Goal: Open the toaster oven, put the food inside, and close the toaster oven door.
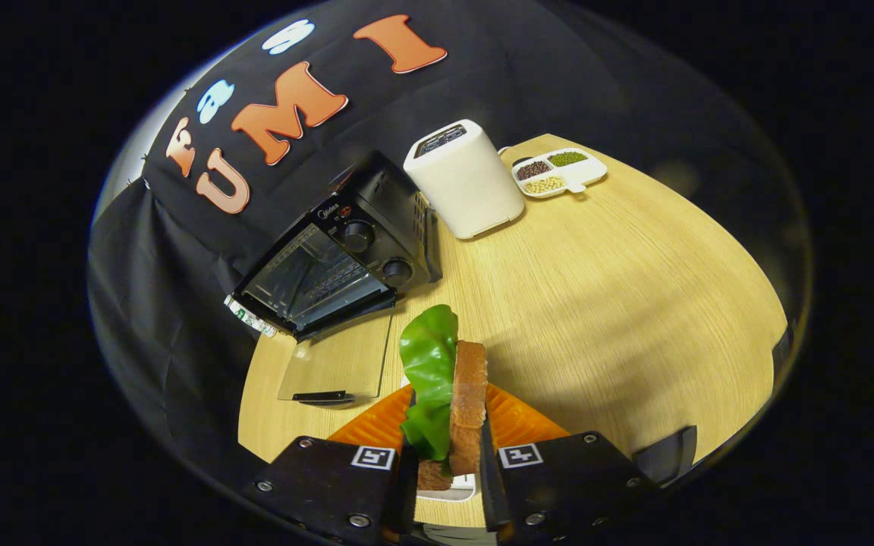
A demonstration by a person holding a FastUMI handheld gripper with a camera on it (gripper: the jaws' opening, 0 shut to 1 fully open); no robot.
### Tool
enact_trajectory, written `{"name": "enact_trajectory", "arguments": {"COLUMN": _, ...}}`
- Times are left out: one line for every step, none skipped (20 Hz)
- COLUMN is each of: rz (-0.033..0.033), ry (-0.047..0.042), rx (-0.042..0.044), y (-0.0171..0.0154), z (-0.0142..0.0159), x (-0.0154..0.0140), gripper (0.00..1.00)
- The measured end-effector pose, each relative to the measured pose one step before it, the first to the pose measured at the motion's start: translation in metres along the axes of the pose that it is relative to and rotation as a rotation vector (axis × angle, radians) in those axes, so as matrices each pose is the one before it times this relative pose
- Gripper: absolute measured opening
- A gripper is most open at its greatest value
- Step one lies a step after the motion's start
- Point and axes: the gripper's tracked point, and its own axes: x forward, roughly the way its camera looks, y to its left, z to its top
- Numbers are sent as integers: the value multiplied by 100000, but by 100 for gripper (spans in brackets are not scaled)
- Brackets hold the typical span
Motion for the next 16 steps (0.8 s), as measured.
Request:
{"name": "enact_trajectory", "arguments": {"rz": 480, "ry": -1296, "rx": -134, "y": 425, "z": 208, "x": -292, "gripper": 35}}
{"name": "enact_trajectory", "arguments": {"rz": 1069, "ry": -1542, "rx": 84, "y": 569, "z": 494, "x": -208, "gripper": 35}}
{"name": "enact_trajectory", "arguments": {"rz": 443, "ry": -1505, "rx": 124, "y": 559, "z": 402, "x": -275, "gripper": 35}}
{"name": "enact_trajectory", "arguments": {"rz": 589, "ry": -2161, "rx": -161, "y": 544, "z": 634, "x": -200, "gripper": 35}}
{"name": "enact_trajectory", "arguments": {"rz": 968, "ry": -2168, "rx": 267, "y": 696, "z": 422, "x": -352, "gripper": 35}}
{"name": "enact_trajectory", "arguments": {"rz": 1343, "ry": -1774, "rx": 611, "y": 738, "z": 562, "x": -299, "gripper": 35}}
{"name": "enact_trajectory", "arguments": {"rz": 1213, "ry": -2042, "rx": 157, "y": 696, "z": 554, "x": -377, "gripper": 35}}
{"name": "enact_trajectory", "arguments": {"rz": 790, "ry": -1766, "rx": -220, "y": 675, "z": 571, "x": -171, "gripper": 35}}
{"name": "enact_trajectory", "arguments": {"rz": 1136, "ry": -1890, "rx": -27, "y": 714, "z": 486, "x": -151, "gripper": 35}}
{"name": "enact_trajectory", "arguments": {"rz": 1462, "ry": -1716, "rx": 478, "y": 854, "z": 488, "x": 73, "gripper": 35}}
{"name": "enact_trajectory", "arguments": {"rz": 2012, "ry": -1231, "rx": 761, "y": 891, "z": 297, "x": 35, "gripper": 35}}
{"name": "enact_trajectory", "arguments": {"rz": 2025, "ry": -685, "rx": 727, "y": 966, "z": 126, "x": 322, "gripper": 35}}
{"name": "enact_trajectory", "arguments": {"rz": 1901, "ry": -389, "rx": 642, "y": 817, "z": 22, "x": 264, "gripper": 35}}
{"name": "enact_trajectory", "arguments": {"rz": 1640, "ry": -419, "rx": 334, "y": 785, "z": -7, "x": 497, "gripper": 35}}
{"name": "enact_trajectory", "arguments": {"rz": 1281, "ry": 30, "rx": 266, "y": 706, "z": -182, "x": 624, "gripper": 35}}
{"name": "enact_trajectory", "arguments": {"rz": 899, "ry": 85, "rx": 778, "y": 596, "z": -114, "x": 710, "gripper": 35}}
